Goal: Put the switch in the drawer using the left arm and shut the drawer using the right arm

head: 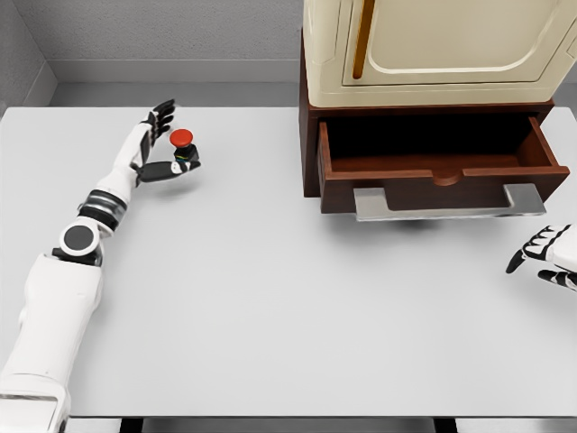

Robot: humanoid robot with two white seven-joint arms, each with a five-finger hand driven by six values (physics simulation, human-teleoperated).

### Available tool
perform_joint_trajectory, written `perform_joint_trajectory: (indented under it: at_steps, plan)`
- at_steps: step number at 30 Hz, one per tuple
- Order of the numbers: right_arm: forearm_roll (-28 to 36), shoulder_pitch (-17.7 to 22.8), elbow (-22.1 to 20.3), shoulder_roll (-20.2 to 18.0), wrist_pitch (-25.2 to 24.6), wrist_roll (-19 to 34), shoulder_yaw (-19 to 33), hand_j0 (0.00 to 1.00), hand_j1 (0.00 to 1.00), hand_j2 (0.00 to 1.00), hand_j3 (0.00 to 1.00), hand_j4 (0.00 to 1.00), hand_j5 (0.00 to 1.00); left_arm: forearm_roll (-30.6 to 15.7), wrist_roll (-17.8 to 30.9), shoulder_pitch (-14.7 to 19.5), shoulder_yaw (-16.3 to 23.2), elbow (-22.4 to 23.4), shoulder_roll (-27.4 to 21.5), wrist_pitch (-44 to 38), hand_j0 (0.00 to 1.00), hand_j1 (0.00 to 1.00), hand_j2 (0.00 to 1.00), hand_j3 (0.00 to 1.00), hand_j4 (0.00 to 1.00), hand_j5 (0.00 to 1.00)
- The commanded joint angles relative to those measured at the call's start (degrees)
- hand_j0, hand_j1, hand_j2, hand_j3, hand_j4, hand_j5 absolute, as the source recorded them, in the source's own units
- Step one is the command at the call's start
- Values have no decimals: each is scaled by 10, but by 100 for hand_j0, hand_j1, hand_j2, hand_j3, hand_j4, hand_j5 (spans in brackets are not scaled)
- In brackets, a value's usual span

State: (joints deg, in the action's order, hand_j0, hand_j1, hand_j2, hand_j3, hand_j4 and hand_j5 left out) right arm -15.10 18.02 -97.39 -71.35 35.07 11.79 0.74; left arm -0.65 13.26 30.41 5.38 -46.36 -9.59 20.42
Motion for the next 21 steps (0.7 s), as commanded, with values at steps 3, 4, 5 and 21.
perform_joint_trajectory:
  at_steps: [3, 4, 5, 21]
  plan:
    - [3, 0, -1, -1, -1, 0, 1, 58, 58, 58, 58, 58, 58, -28, 0, 1, -6, 4, 2, -13, 98, 98, 98, 98, 98, 98]
    - [3, 0, -1, -1, -1, 0, 1, 58, 58, 58, 58, 58, 58, -30, -1, 1, -6, 4, 3, -17, 98, 98, 98, 98, 98, 98]
    - [3, 0, -1, -1, -1, 0, 1, 58, 58, 58, 58, 58, 58, -31, -1, 1, -6, 5, 6, -22, 98, 98, 98, 98, 98, 98]
    - [3, 0, 0, -2, -1, 0, 1, 58, 58, 58, 58, 58, 58, -25, -1, -5, -5, 9, 23, -30, 60, 60, 60, 60, 60, 60]
